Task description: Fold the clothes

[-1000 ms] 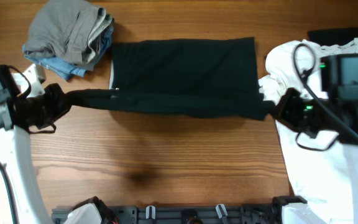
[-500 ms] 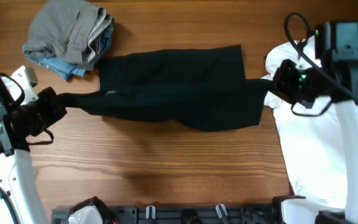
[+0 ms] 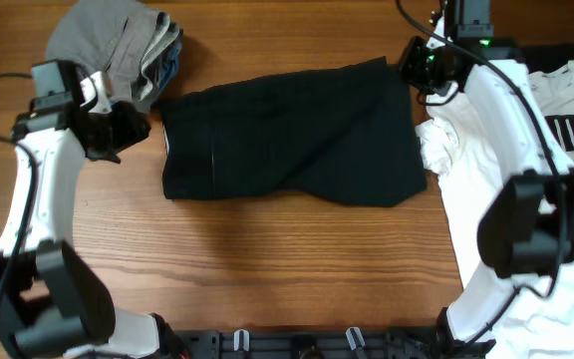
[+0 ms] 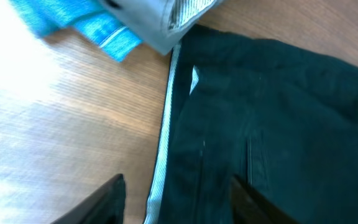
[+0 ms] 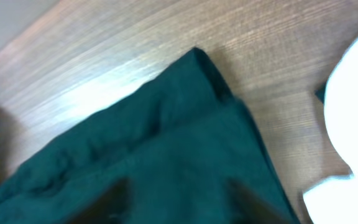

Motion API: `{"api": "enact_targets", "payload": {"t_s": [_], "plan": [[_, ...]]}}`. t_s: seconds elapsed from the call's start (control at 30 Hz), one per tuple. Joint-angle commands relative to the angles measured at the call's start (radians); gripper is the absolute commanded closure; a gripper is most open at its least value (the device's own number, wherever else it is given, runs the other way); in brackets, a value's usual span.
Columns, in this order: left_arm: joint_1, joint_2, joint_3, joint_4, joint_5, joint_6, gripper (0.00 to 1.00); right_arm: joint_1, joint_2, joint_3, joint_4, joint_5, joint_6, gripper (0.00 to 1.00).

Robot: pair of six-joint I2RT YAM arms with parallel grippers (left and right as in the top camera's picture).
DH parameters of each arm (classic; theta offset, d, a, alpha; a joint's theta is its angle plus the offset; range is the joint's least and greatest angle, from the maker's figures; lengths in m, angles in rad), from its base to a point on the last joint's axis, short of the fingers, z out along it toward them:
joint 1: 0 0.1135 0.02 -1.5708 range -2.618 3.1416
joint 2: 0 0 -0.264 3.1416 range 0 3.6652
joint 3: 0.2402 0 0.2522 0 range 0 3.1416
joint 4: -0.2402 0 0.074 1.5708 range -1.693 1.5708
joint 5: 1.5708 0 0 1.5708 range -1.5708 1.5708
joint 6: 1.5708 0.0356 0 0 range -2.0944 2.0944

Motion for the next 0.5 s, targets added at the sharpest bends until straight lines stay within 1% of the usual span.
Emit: {"api": "enact_targets", "payload": {"t_s": [0.0, 0.07, 0.1, 0.13, 0.17, 0.27, 0.3, 0.33, 0.37, 0.4, 0.43, 0.47], "plan": [[-0.032, 0.099, 0.015, -0.001, 0.035, -0.027, 0.35, -0.003, 0.067, 0.014, 0.014, 0.009, -0.083, 0.30], [-0.043, 0.118, 0.015, -0.048, 0.019, -0.023, 0.34, -0.016, 0.063, 0.014, -0.006, 0.008, -0.166, 0.29], [-0.048, 0.131, 0.013, -0.050, 0.019, -0.024, 0.33, -0.025, 0.058, 0.014, -0.035, 0.008, -0.209, 0.27], [-0.055, 0.146, 0.009, -0.035, 0.016, -0.020, 0.31, -0.035, 0.054, 0.014, -0.078, 0.008, -0.225, 0.26], [-0.064, 0.177, 0.002, -0.003, 0.017, -0.020, 0.27, -0.047, 0.053, 0.014, -0.157, 0.008, -0.225, 0.26], [-0.090, 0.269, 0.002, 0.043, 0.017, -0.019, 0.19, -0.053, 0.054, 0.014, -0.296, 0.007, -0.240, 0.27], [-0.099, 0.297, 0.002, 0.060, 0.025, -0.010, 0.18, -0.053, 0.054, 0.014, -0.322, -0.001, -0.279, 0.27], [-0.116, 0.349, 0.002, 0.097, 0.074, 0.037, 0.19, -0.053, 0.054, 0.014, -0.341, -0.023, -0.321, 0.27], [-0.135, 0.397, 0.002, 0.137, 0.084, 0.037, 0.34, -0.053, 0.054, 0.014, -0.347, -0.094, -0.383, 0.28], [-0.142, 0.419, 0.002, 0.148, 0.080, 0.037, 0.59, -0.052, 0.054, 0.014, -0.346, -0.115, -0.383, 0.28], [-0.142, 0.420, 0.002, 0.147, 0.080, 0.037, 0.75, -0.051, 0.054, 0.014, -0.346, -0.127, -0.383, 0.28], [-0.140, 0.420, 0.002, 0.137, 0.068, 0.036, 0.96, -0.047, 0.055, 0.014, -0.348, -0.130, -0.383, 0.28]]}}
